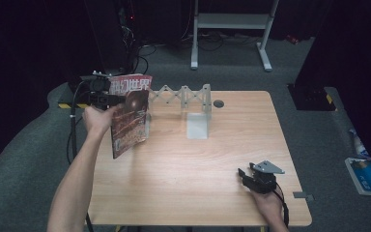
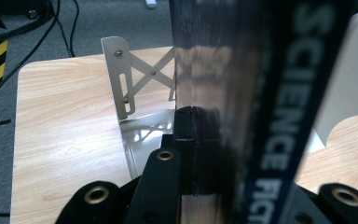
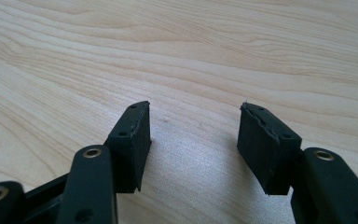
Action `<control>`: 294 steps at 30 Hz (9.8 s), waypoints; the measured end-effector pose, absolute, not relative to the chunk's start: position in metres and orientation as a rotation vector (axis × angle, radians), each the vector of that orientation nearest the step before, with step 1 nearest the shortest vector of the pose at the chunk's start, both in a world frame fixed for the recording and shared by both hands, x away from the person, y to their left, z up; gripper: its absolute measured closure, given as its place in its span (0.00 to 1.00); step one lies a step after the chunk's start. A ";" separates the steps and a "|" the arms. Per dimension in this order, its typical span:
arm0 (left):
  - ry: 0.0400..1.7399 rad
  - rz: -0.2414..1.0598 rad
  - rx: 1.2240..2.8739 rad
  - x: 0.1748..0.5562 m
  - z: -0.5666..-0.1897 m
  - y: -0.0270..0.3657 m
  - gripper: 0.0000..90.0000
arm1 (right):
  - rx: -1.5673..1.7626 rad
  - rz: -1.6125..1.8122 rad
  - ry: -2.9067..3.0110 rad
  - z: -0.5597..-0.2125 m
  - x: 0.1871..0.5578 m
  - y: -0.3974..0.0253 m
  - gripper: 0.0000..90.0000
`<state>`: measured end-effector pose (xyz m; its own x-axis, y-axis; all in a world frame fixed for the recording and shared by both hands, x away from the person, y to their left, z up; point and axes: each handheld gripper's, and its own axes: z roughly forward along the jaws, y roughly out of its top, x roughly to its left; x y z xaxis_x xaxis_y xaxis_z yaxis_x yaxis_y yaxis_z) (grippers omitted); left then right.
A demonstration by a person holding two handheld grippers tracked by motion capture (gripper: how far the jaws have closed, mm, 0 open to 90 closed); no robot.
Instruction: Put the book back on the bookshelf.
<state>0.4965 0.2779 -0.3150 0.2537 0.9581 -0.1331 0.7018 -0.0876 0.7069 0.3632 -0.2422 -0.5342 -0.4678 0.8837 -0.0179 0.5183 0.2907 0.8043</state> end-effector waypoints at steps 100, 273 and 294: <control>1.422 0.697 1.694 0.500 -0.350 0.253 0.91 | 1.249 1.044 2.100 -0.534 0.363 -0.242 0.49; 1.543 0.698 1.769 0.487 -0.351 0.286 0.83 | 1.243 1.044 2.102 -0.534 0.363 -0.242 0.49; 1.545 0.652 1.678 0.472 -0.351 0.304 0.54 | 1.249 1.047 2.100 -0.534 0.363 -0.242 0.49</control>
<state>0.4716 0.3040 -0.3512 0.1413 0.9828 -0.1190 0.6008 0.0104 0.7993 0.3629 -0.2419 -0.5342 -0.4689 0.8830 -0.0182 0.5169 0.2911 0.8050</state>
